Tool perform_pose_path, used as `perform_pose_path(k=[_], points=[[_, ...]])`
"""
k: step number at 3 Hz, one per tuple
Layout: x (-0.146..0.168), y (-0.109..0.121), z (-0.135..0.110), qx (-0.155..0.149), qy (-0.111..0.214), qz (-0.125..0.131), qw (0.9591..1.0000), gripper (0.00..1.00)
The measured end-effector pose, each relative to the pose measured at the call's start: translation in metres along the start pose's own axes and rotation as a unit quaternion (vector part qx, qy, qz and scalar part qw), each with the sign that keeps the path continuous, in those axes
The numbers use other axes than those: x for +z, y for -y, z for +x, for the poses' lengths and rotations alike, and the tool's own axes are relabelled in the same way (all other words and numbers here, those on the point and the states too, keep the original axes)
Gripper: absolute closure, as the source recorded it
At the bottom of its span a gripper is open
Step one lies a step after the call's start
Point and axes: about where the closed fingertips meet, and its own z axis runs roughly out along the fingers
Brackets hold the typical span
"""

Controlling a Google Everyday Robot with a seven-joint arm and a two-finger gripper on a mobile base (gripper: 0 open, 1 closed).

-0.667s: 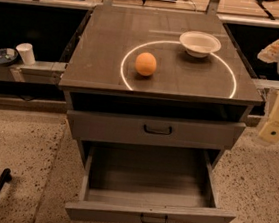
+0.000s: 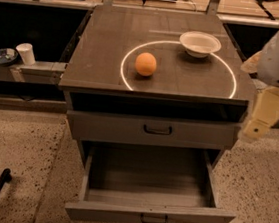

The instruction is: Place orange into middle drawer

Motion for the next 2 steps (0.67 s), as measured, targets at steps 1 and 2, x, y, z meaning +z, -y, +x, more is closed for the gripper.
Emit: perform_pose_path(k=[1, 2], points=[[0.072, 0.033, -0.022, -0.011, 0.04, -0.064, 0.9971, 0.0], [0.119, 0.04, -0.015, 0.0, 0.042, -0.101, 0.994, 0.0]])
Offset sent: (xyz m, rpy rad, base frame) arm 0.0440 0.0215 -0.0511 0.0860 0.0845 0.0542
